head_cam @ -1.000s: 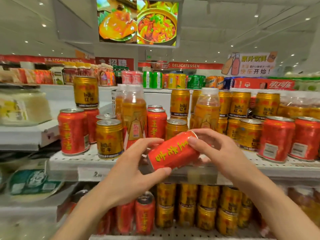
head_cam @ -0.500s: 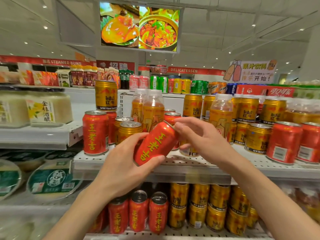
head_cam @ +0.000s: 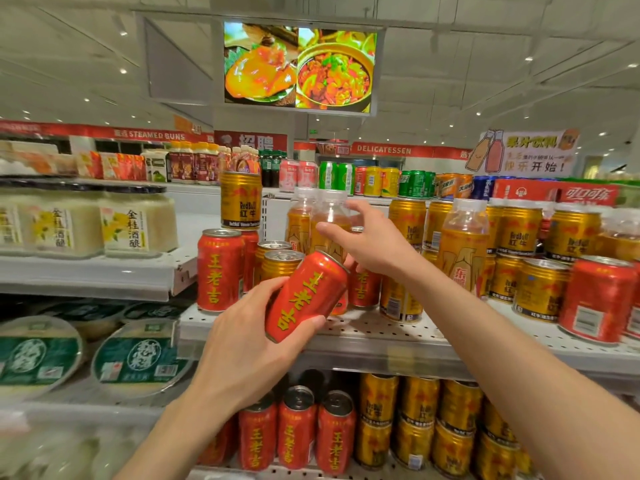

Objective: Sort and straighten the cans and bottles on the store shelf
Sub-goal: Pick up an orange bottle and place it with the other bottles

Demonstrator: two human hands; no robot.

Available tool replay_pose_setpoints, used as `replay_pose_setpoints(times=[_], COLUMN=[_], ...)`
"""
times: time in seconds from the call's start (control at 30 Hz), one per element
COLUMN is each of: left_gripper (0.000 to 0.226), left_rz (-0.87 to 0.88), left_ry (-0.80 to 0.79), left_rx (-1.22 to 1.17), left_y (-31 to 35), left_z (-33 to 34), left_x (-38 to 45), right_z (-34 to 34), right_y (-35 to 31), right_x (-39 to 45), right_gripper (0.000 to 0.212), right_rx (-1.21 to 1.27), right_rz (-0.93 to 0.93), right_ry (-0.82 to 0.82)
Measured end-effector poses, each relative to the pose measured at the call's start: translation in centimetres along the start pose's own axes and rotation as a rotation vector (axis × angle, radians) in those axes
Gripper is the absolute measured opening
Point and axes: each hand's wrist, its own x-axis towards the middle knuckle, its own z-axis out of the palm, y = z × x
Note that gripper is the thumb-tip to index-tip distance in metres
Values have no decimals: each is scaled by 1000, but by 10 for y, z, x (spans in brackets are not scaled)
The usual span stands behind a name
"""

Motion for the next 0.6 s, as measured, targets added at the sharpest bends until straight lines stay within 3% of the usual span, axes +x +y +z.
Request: replay_pose_setpoints(times=[0.37,0.6], left_gripper=[62,73], left_rz=[-122,-132], left_ry=[5,12], left_rx=[-151,-192], left_y=[-5,9], left_z=[-7,9], left_x=[-11,-11], right_z=[-3,-42], right_y=[8,15], right_x=[-16,-47], right_gripper=[82,66], right_rx=[171,238], right_rz=[-40,-23], right_ry=[86,133])
